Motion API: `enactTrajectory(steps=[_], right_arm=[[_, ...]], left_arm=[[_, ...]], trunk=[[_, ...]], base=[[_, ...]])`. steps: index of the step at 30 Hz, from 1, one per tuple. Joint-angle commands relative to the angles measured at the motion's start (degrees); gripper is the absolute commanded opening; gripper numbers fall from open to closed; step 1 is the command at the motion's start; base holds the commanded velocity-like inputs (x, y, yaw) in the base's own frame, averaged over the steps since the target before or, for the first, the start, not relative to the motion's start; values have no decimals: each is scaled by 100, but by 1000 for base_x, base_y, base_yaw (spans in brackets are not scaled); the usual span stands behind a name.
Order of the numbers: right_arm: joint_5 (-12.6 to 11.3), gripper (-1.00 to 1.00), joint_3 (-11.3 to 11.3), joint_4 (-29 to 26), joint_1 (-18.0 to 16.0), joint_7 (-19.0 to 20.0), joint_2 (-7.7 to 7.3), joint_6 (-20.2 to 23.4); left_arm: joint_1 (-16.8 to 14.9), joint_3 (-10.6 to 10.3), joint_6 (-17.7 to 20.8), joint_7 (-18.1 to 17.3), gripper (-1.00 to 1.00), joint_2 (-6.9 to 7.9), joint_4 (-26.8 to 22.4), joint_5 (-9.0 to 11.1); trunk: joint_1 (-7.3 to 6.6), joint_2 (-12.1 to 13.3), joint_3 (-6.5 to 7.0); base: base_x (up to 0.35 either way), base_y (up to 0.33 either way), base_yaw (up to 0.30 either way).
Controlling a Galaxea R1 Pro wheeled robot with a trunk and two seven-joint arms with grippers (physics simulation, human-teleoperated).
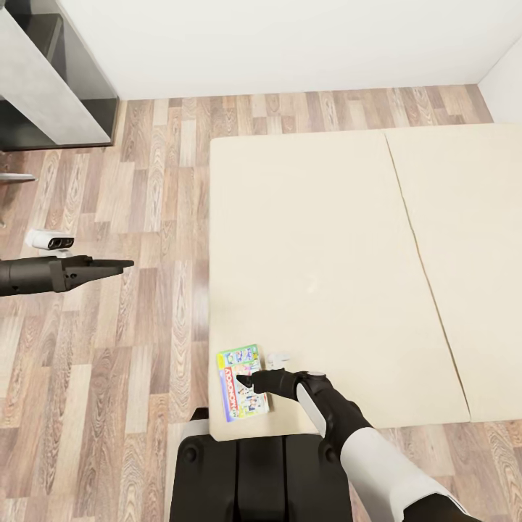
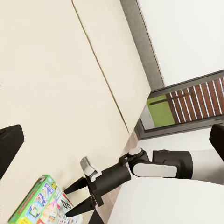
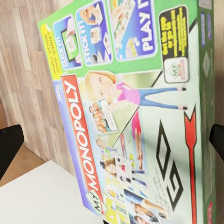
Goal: Put all the toys in the child's room - the three board games (two on the bed and one on the table), the two jigsaw puzzles on the table, and the tennis ball on the table - inside the toy box on the table in the child's room.
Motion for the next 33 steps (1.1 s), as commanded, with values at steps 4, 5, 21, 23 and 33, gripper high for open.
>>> enactTrajectory(steps=[4, 5, 21, 23, 33], right_arm=[[-40, 100, 4, -5, -2, -3, 0, 39], [-40, 100, 4, -5, -2, -3, 0, 39], [-32, 100, 4, -5, -2, -6, 0, 39], [-36, 100, 4, -5, -2, -7, 0, 39], [-31, 100, 4, -5, -2, -9, 0, 38]], left_arm=[[-1, -1, 61, -21, 100, 3, -1, -1], [-1, -1, 61, -21, 100, 3, -1, -1], [-1, -1, 61, -21, 100, 3, -2, -1], [-1, -1, 61, -21, 100, 3, 1, -1], [-1, -1, 61, -21, 100, 3, 0, -1]], trunk=[[3, -8, -6], [3, -8, -6], [3, -8, -6], [3, -8, -6], [3, -8, -6]], base=[[0, 11, 0], [0, 4, 0], [0, 46, 0], [0, 78, 0], [0, 40, 0]])
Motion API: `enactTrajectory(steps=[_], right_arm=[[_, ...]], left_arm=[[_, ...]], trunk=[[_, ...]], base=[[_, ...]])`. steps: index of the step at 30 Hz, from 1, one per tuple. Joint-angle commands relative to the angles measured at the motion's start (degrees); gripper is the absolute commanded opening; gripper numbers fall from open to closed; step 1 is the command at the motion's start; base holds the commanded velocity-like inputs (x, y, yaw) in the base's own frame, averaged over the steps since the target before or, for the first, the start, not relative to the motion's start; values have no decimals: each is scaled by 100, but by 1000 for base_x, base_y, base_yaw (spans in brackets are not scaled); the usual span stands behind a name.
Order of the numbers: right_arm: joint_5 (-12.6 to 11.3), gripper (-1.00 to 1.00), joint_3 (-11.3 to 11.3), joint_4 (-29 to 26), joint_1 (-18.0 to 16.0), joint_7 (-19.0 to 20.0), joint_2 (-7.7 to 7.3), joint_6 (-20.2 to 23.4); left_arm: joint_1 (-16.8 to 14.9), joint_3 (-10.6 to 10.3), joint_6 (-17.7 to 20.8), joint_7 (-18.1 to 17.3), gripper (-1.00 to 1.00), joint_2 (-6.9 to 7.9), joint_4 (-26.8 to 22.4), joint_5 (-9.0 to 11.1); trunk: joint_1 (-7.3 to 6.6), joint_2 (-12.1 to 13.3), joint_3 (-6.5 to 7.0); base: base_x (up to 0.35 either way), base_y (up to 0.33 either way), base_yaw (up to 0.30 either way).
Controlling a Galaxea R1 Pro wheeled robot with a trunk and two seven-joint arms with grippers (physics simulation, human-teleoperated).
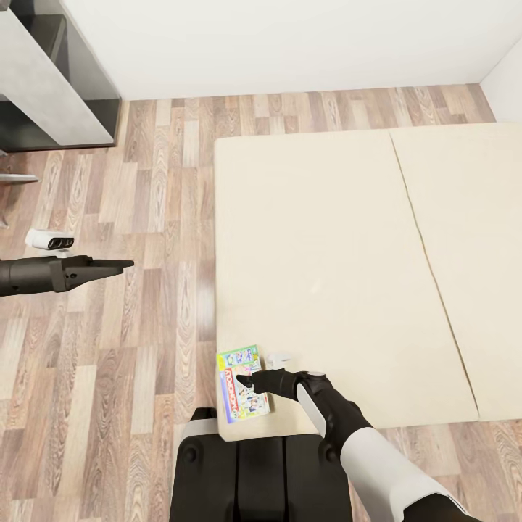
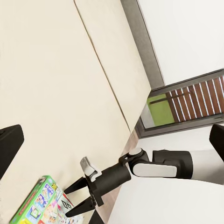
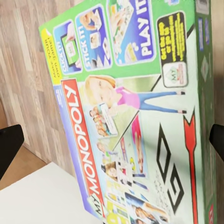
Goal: Put all the toys in the child's room - the three board games (two on the bed and one on the table), the two jigsaw puzzles on the table, and the tennis ball on the table - inside the toy box on the table in the child's room.
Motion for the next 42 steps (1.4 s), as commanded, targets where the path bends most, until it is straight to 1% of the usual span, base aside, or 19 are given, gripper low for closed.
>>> enactTrajectory(steps=[1, 42], right_arm=[[-40, 100, 5, -5, -2, -3, 0, 39], [-39, 100, 5, -5, -2, -3, 0, 32]], left_arm=[[-1, -1, 61, -21, 100, 3, -1, -1], [-1, -1, 61, -21, 100, 3, -2, -1]], trunk=[[3, -8, -6], [3, -8, -6]], base=[[0, 43, 0], [0, 34, 0]])
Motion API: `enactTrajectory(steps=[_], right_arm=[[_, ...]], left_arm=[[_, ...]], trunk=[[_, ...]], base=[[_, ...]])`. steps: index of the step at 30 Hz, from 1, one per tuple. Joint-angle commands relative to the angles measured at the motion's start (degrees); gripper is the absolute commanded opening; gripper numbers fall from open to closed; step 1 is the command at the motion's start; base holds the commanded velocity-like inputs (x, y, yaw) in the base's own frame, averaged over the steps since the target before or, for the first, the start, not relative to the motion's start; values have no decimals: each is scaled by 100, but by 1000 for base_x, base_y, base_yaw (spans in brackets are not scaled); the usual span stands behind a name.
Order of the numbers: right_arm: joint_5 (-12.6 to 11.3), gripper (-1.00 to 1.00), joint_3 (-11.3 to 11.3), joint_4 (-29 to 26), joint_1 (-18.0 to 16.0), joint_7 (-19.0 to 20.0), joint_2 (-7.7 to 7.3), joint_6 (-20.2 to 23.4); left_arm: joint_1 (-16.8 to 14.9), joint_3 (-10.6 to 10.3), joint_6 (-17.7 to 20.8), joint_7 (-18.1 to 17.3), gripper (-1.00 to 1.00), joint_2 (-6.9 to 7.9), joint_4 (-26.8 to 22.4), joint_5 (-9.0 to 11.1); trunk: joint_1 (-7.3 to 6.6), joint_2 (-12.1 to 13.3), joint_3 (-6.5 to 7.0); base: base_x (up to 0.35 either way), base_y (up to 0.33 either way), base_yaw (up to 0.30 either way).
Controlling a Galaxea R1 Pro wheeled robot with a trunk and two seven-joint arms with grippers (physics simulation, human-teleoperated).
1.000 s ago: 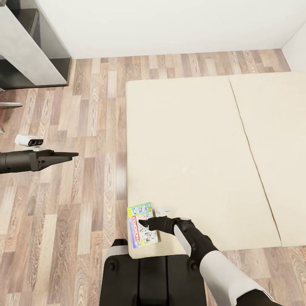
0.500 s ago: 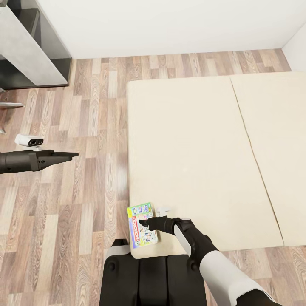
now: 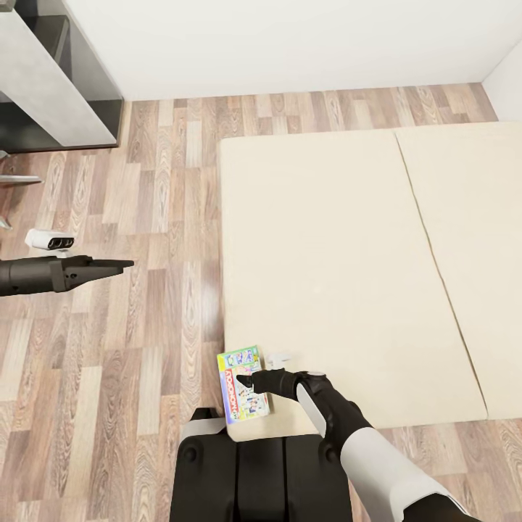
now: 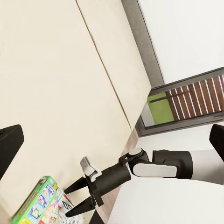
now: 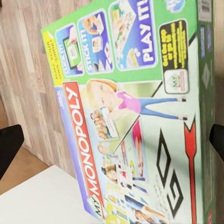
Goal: Put all the toys in the child's room - the three board games (two on the bed and one on the table), the two jigsaw puzzles on the table, and the tennis ball on the table - inside the toy box on the table in the child's room.
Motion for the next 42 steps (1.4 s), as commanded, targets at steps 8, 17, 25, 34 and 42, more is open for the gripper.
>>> enactTrajectory(steps=[8, 17, 25, 34, 42], right_arm=[[-47, 100, 4, -5, -2, -3, 0, 31], [-48, 100, 12, -5, -2, 1, 0, 35], [-49, 100, 13, -5, -2, 5, 0, 29], [-49, 100, 13, -11, -2, 6, 0, -4], [-49, 100, 8, -14, -2, 6, 0, -15]], left_arm=[[-1, -1, 61, -21, 100, 3, -1, -1], [-1, -1, 61, -21, 100, 3, 1, -1], [-1, -1, 61, -21, 100, 3, 3, -1], [-1, -1, 61, -21, 100, 3, 2, -1], [-1, -1, 61, -21, 100, 3, 2, -1]], trunk=[[3, -8, -6], [3, -8, -6], [3, -8, -6], [3, -8, -6], [3, -8, -6]], base=[[0, 11, 0], [0, 0, 0], [0, 0, 0], [0, 42, 0], [0, 5, 0]])
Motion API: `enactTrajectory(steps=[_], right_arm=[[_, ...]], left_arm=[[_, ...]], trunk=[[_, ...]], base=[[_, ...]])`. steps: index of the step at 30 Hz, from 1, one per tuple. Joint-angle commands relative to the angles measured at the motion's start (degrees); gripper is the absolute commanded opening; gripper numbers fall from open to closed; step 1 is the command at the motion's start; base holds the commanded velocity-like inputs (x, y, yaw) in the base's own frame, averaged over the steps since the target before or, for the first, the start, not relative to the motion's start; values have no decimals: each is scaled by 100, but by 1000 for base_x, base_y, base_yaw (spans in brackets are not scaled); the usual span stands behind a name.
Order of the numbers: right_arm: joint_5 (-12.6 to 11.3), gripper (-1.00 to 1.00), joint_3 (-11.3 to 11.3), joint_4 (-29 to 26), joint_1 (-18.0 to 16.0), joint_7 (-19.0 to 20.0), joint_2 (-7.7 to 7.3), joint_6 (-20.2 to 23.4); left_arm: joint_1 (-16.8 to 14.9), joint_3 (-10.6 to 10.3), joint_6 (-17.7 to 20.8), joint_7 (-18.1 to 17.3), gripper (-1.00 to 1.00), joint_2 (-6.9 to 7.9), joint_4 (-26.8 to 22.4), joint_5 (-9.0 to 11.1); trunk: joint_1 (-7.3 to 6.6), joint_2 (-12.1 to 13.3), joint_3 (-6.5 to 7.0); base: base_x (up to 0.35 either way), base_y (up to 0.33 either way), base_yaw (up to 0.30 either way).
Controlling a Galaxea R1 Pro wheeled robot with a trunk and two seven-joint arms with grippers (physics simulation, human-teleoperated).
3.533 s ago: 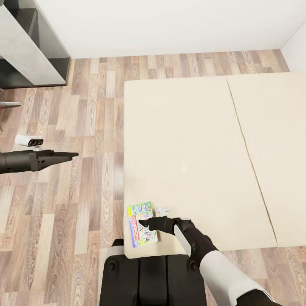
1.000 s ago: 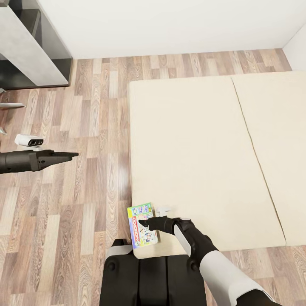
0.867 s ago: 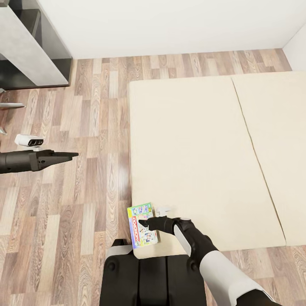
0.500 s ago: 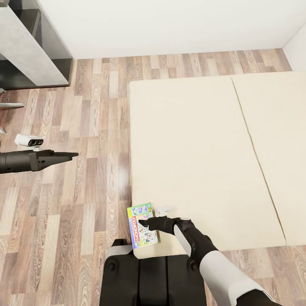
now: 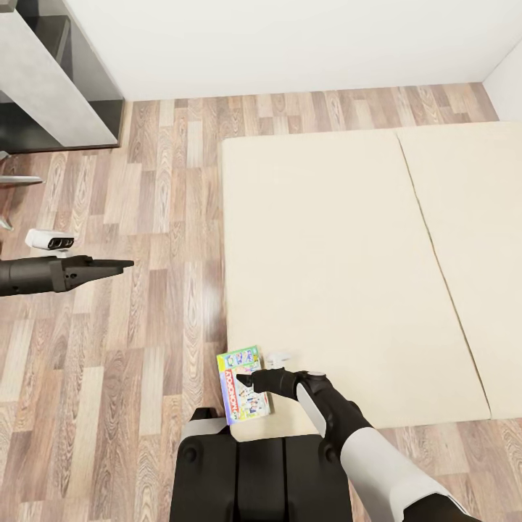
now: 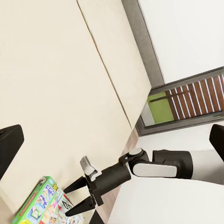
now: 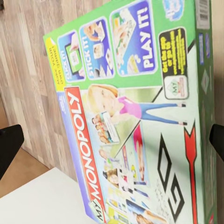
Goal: Put all the toys in the child's room - the three board games (two on the bed and one on the table), the two jigsaw puzzles on the table, and the tennis ball on the table - inside the toy box on the table in the child's room.
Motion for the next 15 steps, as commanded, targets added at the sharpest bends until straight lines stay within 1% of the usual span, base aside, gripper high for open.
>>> enactTrajectory(steps=[1, 10, 15], right_arm=[[-39, 100, 3, -5, -2, -2, 0, 39], [-39, 100, 1, -5, -2, -2, 0, 38], [-39, 100, 1, -5, -2, -2, 0, 38]], left_arm=[[-1, -1, 61, -21, 100, 3, -2, -2], [-1, -1, 61, -21, 100, 5, -2, -2], [-1, -1, 61, -21, 100, 4, -3, -2]], trunk=[[3, -8, -6], [3, -8, -6], [3, -8, -6]], base=[[0, 0, 0], [0, 2, 0], [0, 52, 0]])
